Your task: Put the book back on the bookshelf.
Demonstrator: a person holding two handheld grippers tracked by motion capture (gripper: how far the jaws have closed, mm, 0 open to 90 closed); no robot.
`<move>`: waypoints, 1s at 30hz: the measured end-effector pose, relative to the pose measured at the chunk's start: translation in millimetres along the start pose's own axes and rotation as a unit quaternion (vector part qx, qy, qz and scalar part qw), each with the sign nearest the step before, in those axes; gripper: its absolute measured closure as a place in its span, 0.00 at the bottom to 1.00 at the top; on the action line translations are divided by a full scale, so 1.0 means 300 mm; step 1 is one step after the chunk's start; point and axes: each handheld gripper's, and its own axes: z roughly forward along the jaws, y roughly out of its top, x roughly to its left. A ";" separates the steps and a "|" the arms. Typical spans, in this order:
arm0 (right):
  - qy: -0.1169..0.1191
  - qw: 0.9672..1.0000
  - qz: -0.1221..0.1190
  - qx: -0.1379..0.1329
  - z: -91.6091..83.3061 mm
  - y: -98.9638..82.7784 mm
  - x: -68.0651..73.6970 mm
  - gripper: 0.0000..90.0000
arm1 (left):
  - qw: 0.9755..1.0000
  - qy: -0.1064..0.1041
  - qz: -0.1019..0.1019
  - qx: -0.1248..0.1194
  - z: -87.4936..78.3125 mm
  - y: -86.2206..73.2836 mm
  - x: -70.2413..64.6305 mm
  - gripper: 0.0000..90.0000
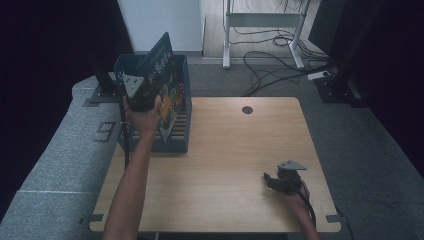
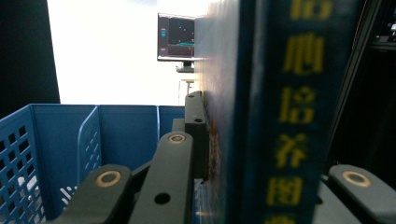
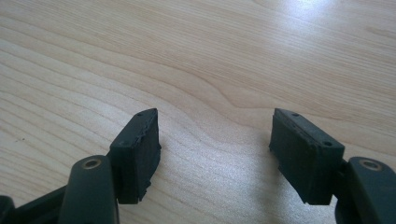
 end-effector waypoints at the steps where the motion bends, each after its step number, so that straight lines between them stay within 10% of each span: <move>1: 0.000 1.000 0.000 0.000 0.000 0.000 0.000 0.36 | 1.000 0.000 -0.002 0.003 0.006 -0.001 0.001 0.92; 30: 0.002 1.000 -0.002 -0.001 -0.003 -0.003 0.000 0.36 | 0.999 0.030 0.001 -0.023 0.092 -0.067 -0.020 0.92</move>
